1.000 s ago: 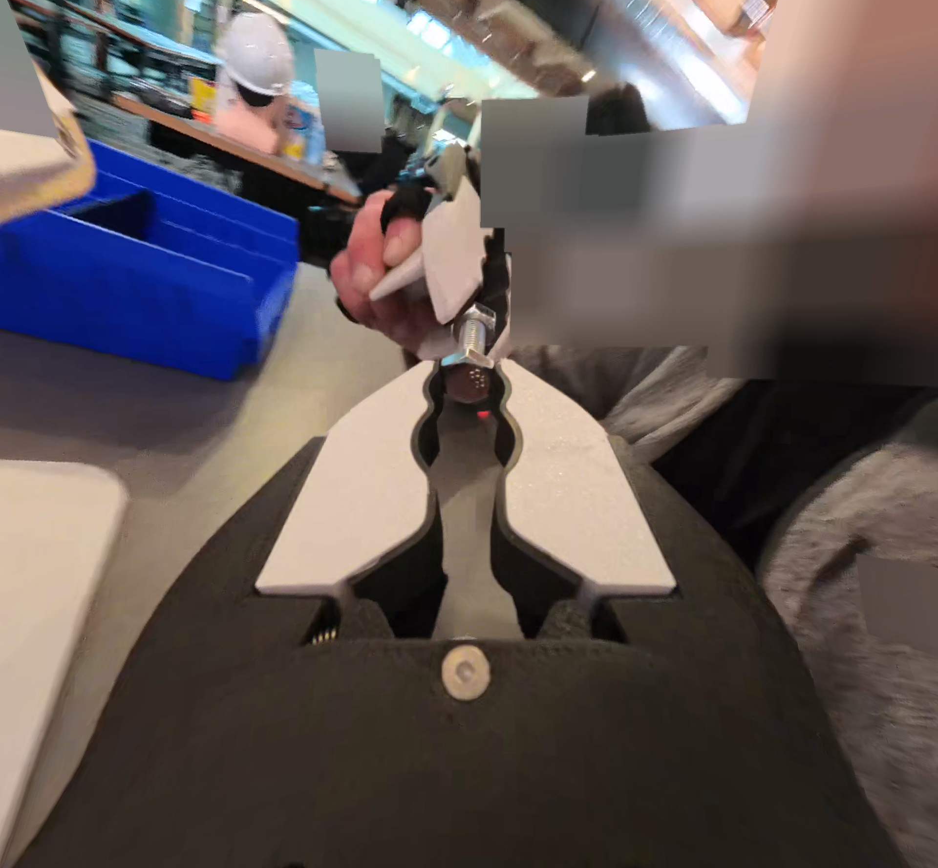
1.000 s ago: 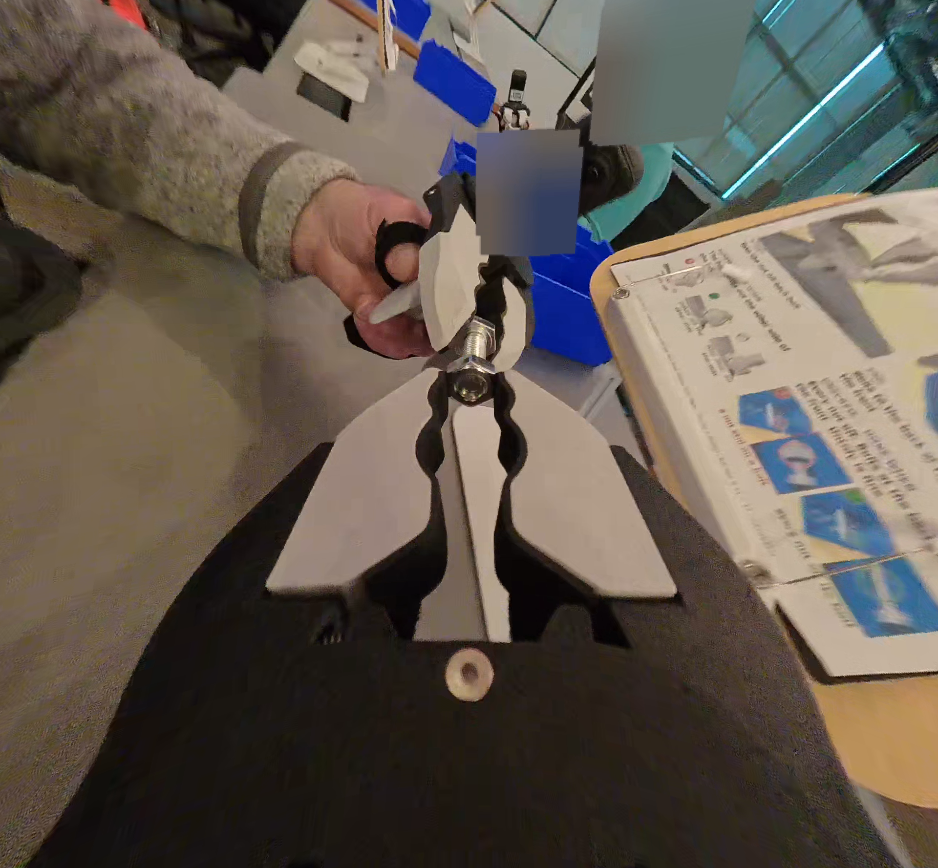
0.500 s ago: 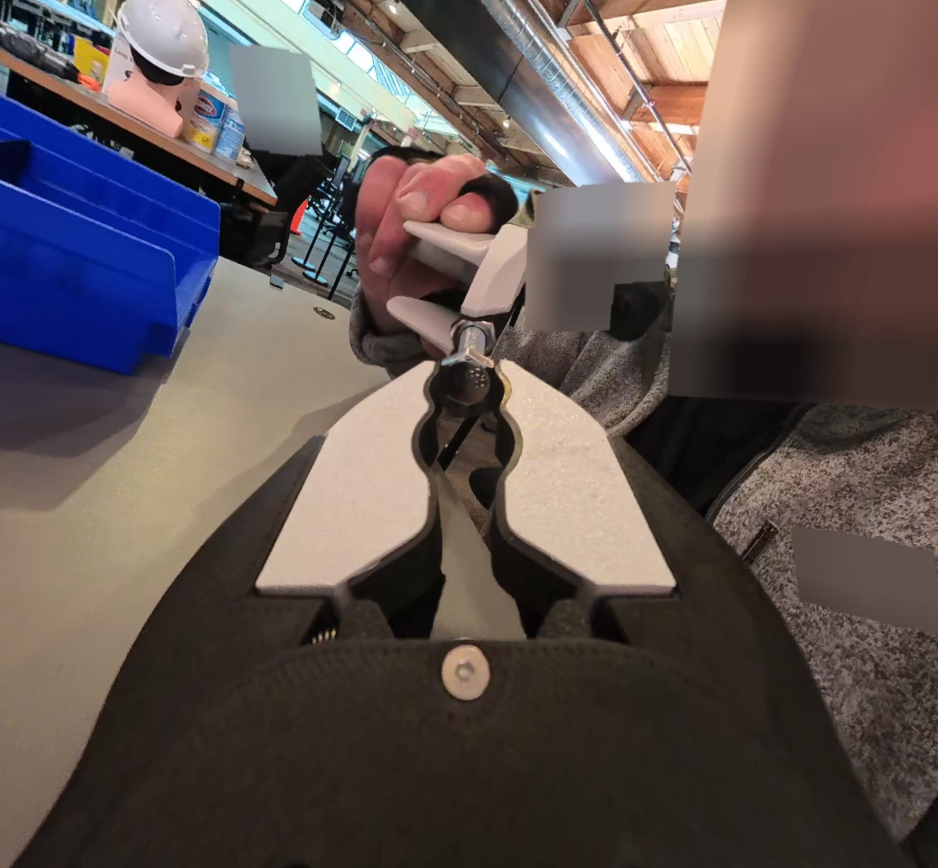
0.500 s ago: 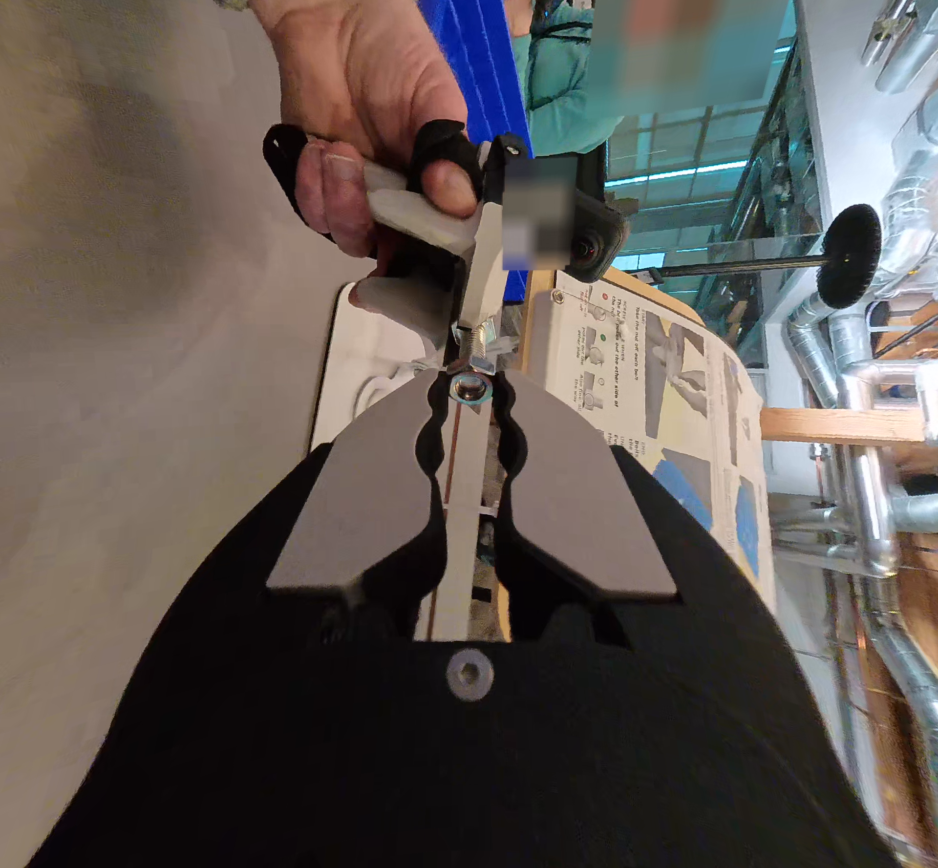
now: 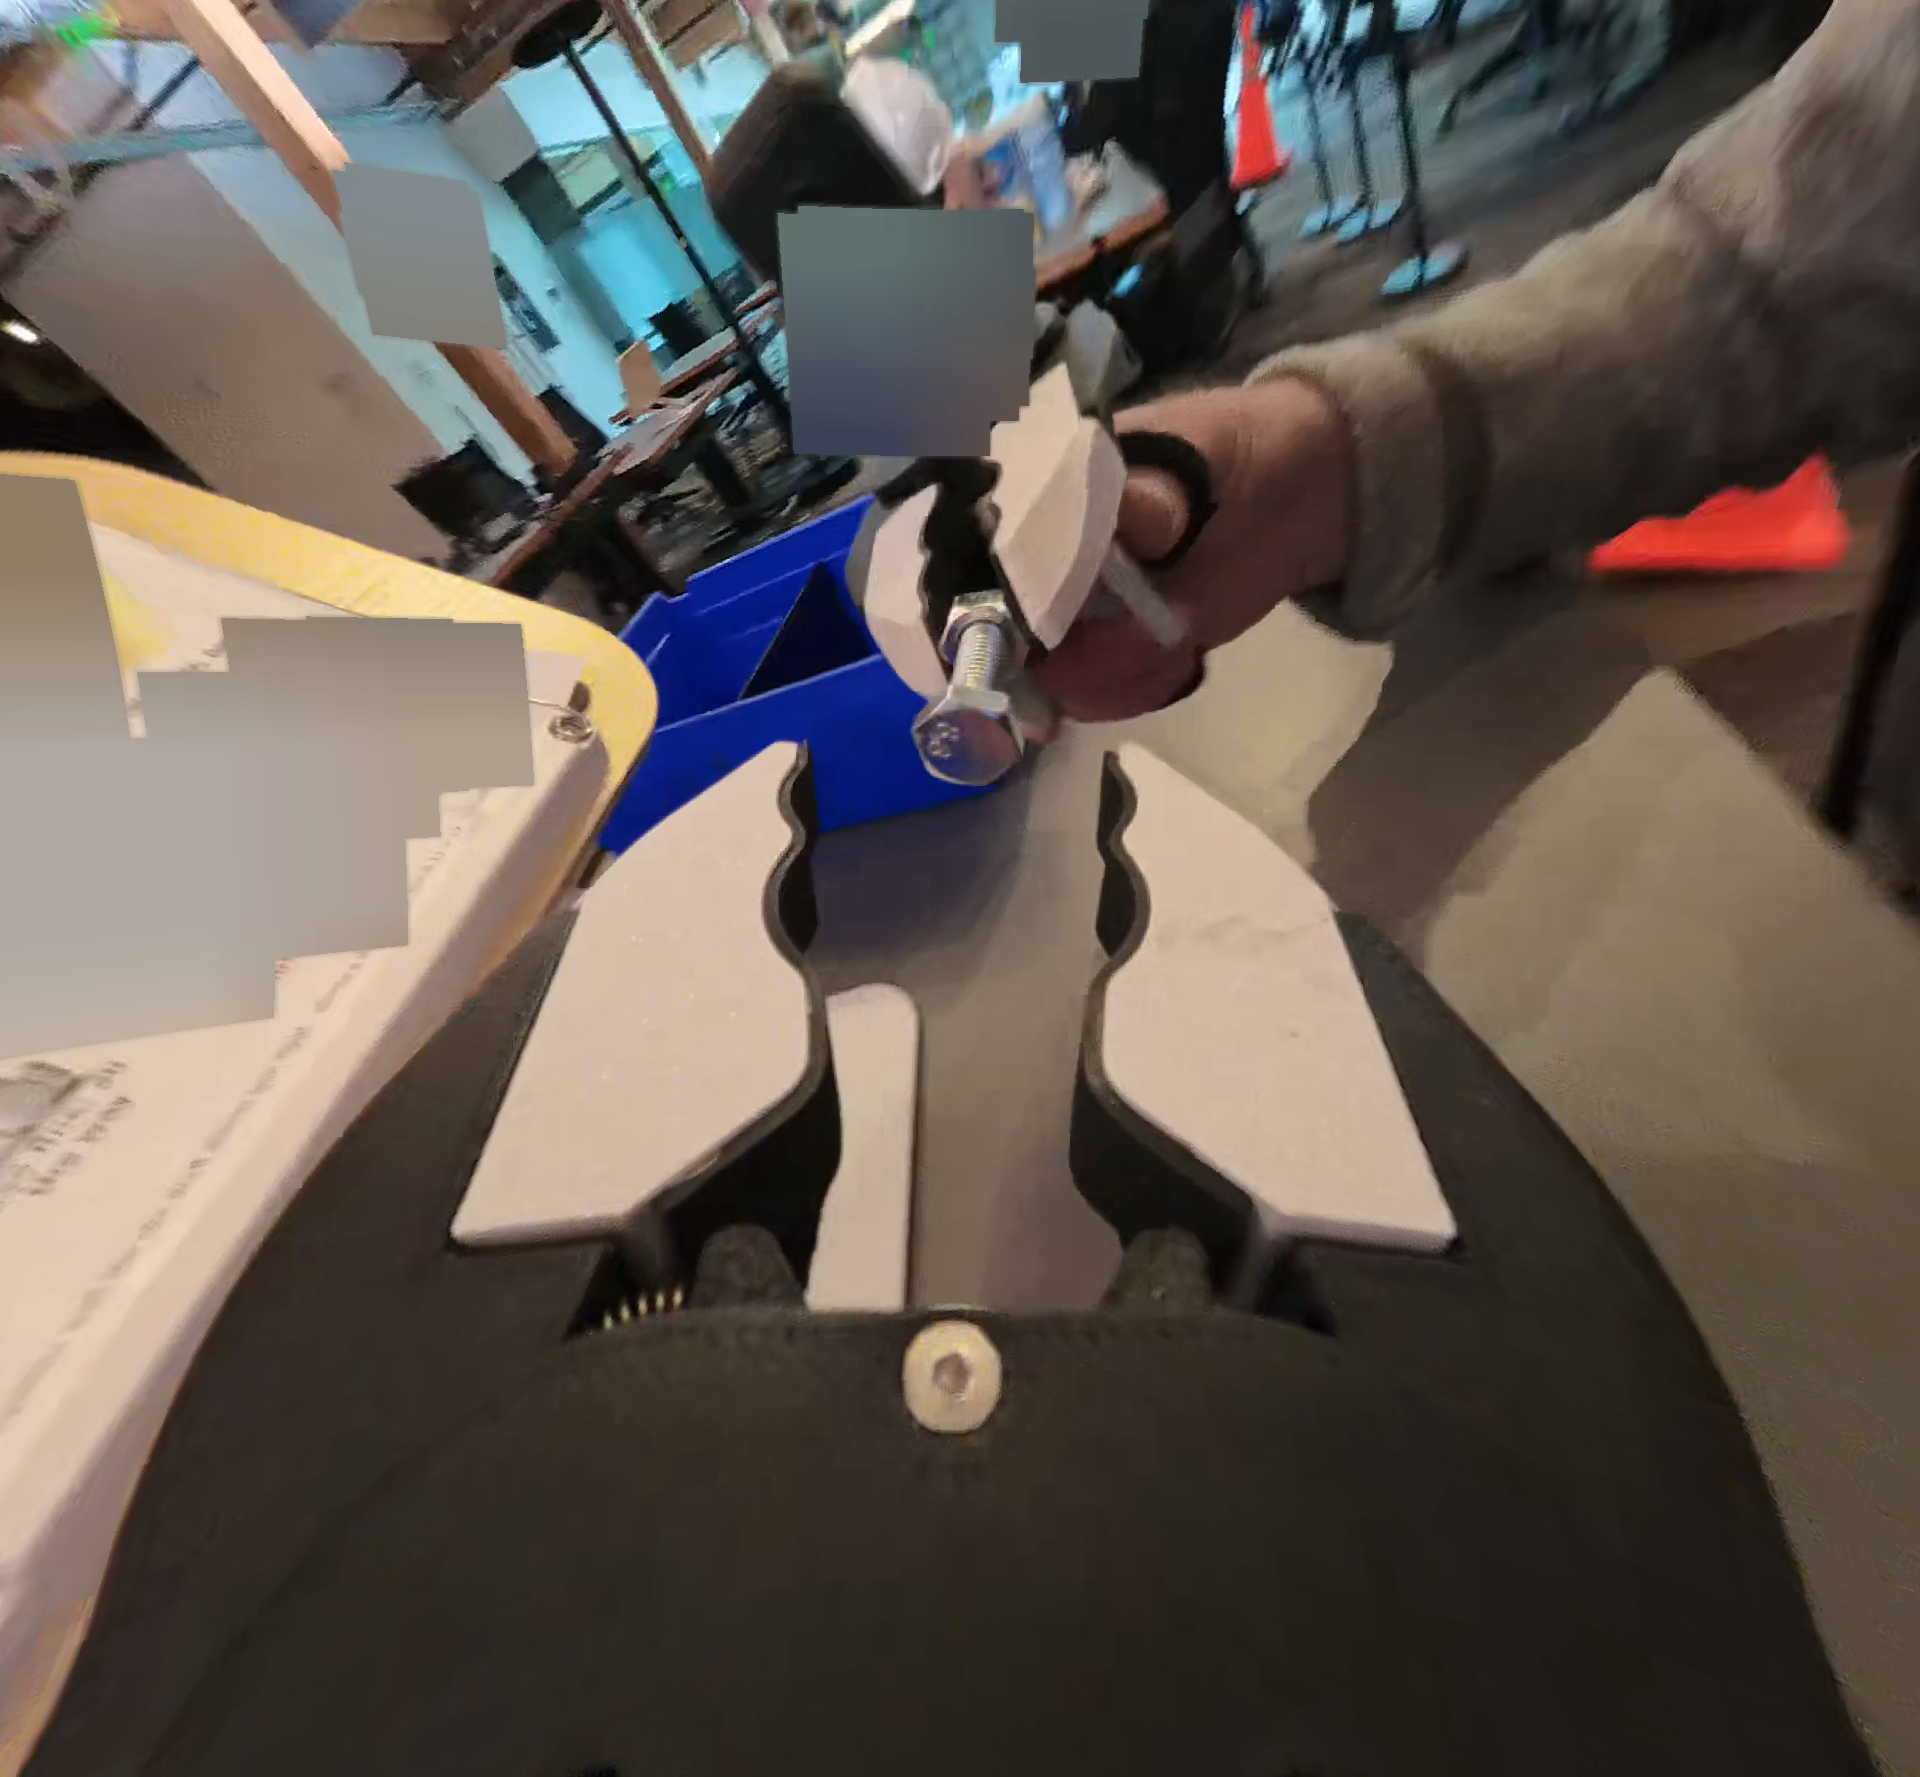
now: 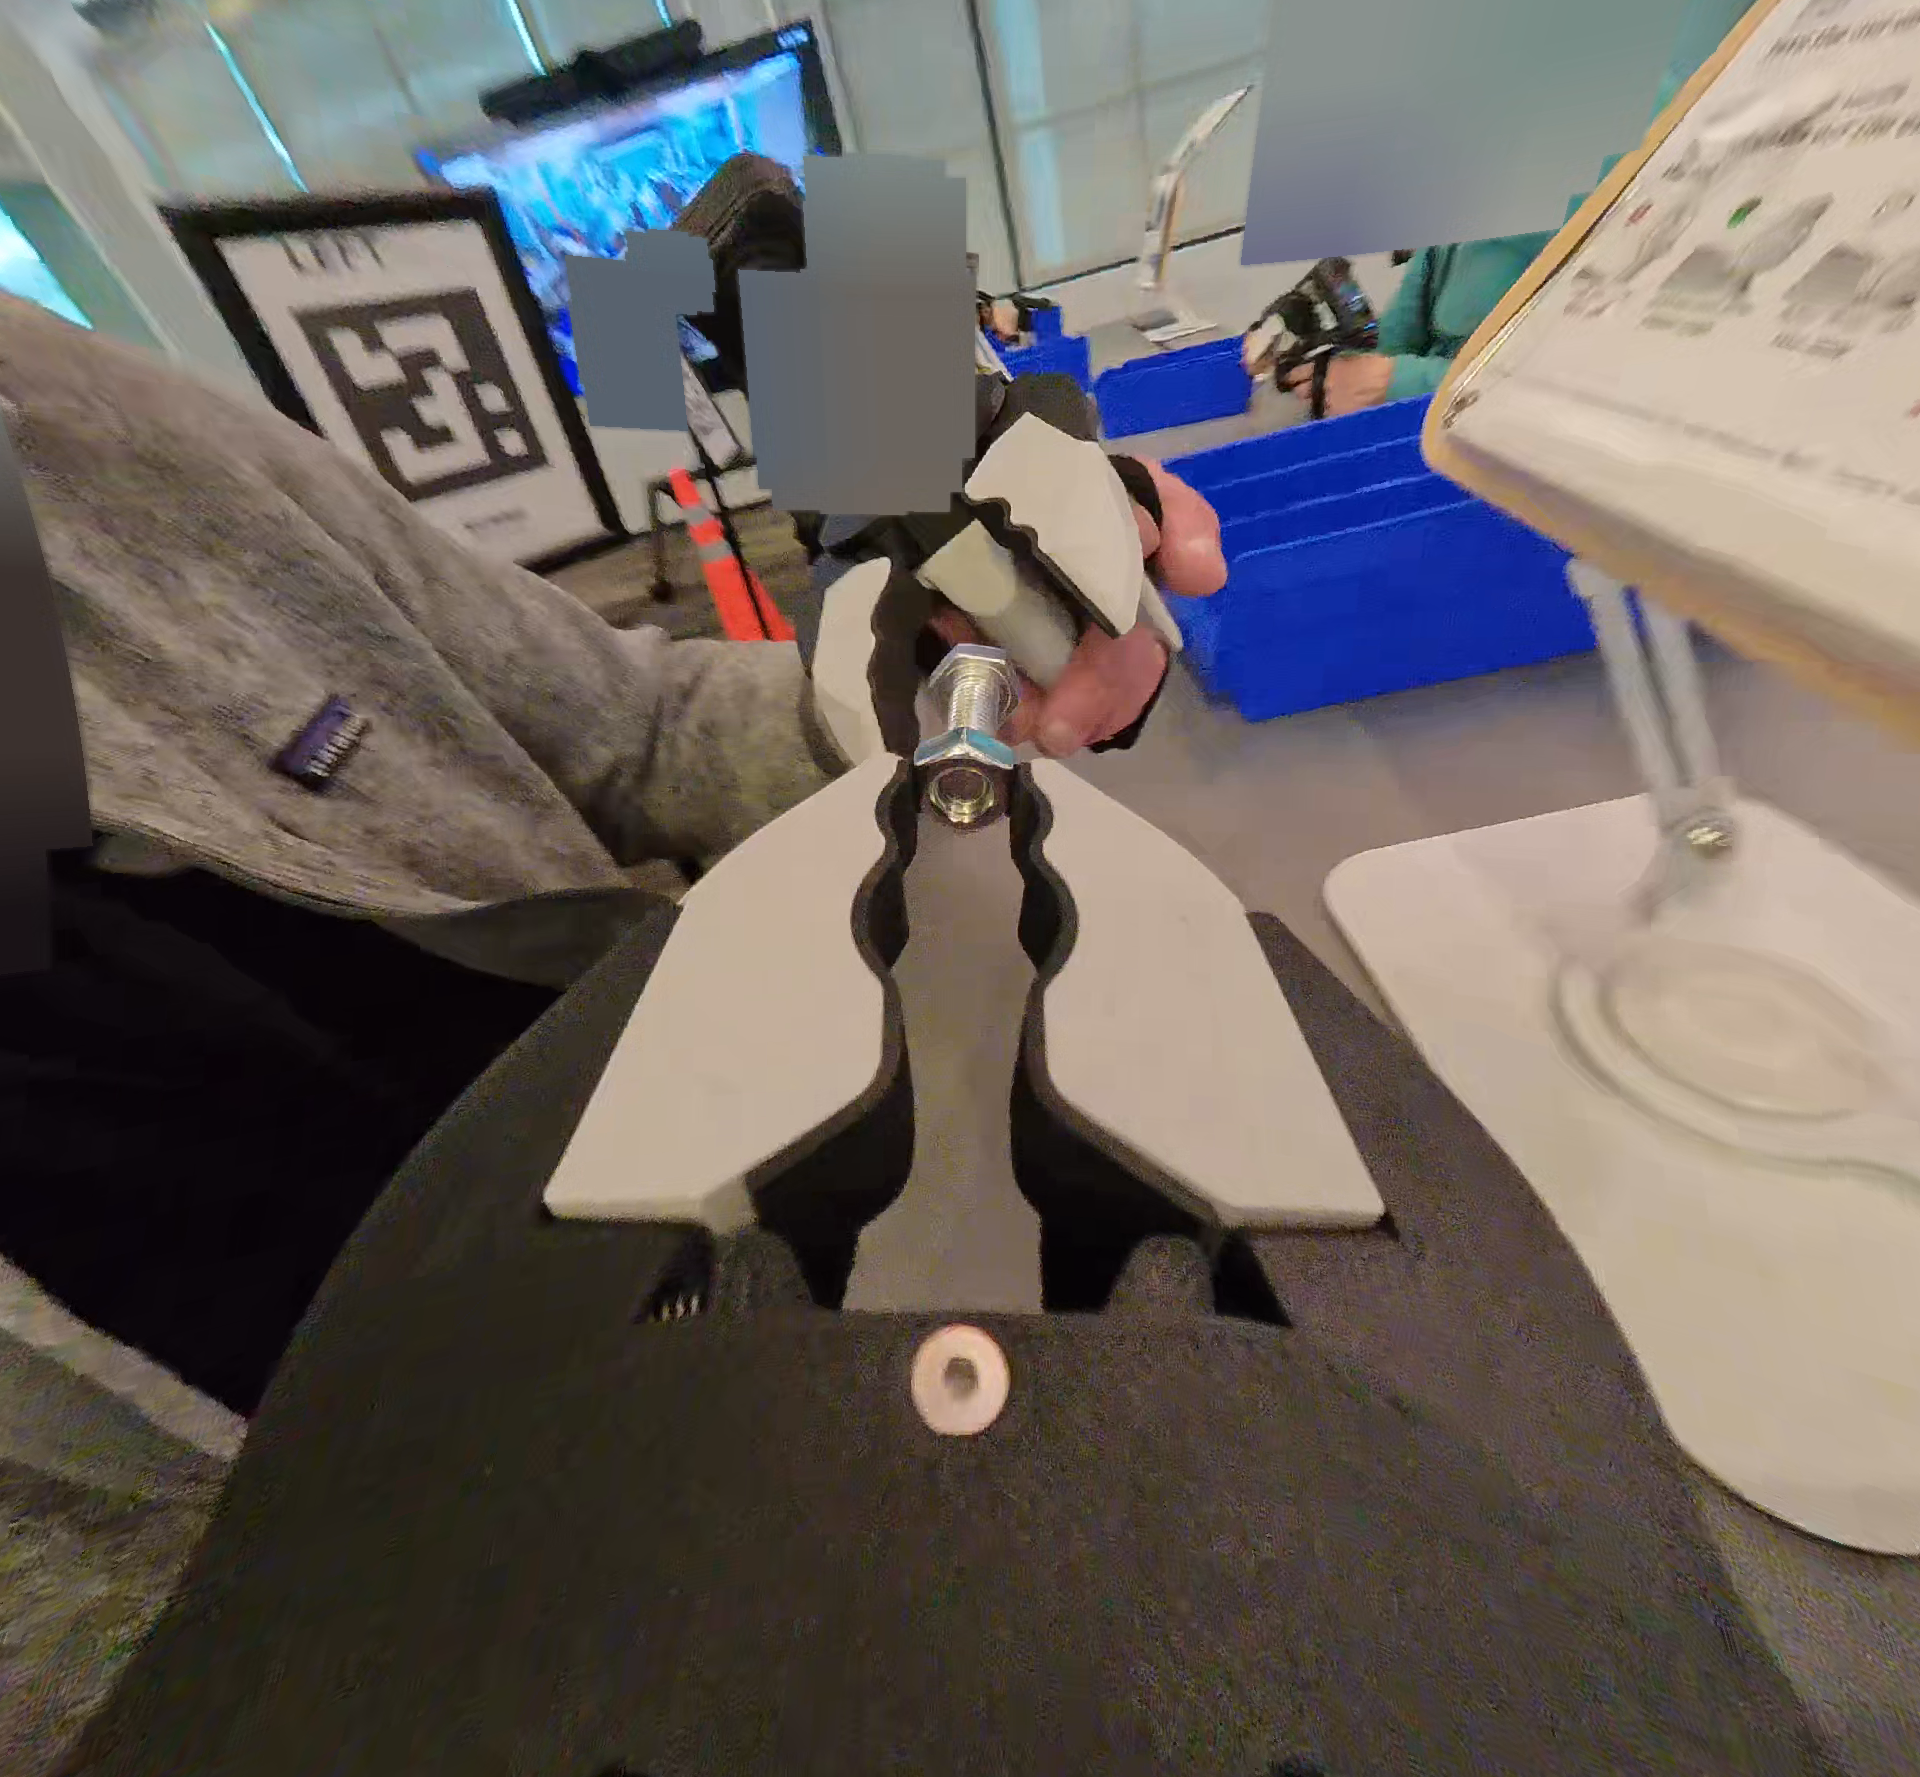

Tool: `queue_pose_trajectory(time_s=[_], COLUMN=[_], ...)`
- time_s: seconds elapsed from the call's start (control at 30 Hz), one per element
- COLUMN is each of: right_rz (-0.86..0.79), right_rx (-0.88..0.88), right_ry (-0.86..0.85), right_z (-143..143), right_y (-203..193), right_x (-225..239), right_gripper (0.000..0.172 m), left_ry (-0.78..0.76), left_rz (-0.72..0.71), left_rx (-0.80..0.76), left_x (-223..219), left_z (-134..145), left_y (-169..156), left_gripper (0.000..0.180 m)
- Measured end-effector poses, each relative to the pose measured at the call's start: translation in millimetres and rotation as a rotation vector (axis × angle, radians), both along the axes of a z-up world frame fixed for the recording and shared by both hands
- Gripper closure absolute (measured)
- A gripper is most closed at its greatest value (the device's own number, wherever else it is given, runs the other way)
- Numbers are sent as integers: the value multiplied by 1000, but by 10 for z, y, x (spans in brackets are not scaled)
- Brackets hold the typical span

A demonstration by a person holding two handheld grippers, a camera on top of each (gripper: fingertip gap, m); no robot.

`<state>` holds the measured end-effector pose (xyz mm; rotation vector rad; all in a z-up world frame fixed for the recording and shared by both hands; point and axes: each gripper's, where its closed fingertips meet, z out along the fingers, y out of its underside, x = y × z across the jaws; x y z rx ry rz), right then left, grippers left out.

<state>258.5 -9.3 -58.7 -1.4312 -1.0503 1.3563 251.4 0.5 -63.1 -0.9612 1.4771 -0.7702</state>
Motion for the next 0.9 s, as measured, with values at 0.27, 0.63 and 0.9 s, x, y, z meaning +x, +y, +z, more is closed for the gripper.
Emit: queue_pose_trajectory(time_s=[0.27,0.63,0.9], right_rz=[125,-141,-260], right_rx=[-257,492,1375], right_ry=[133,-259,-824], right_z=[-95,-141,-218], right_y=[-102,-36,60], right_x=[-20,-53,-136], right_gripper=[154,154,154], left_ry=[62,26,-44], left_rz=[16,-251,-506], left_rx=[179,-614,-1078], left_x=[30,14,-61], left_z=[-78,-117,-171], left_y=[-108,-132,-80], left_gripper=[161,163,163])
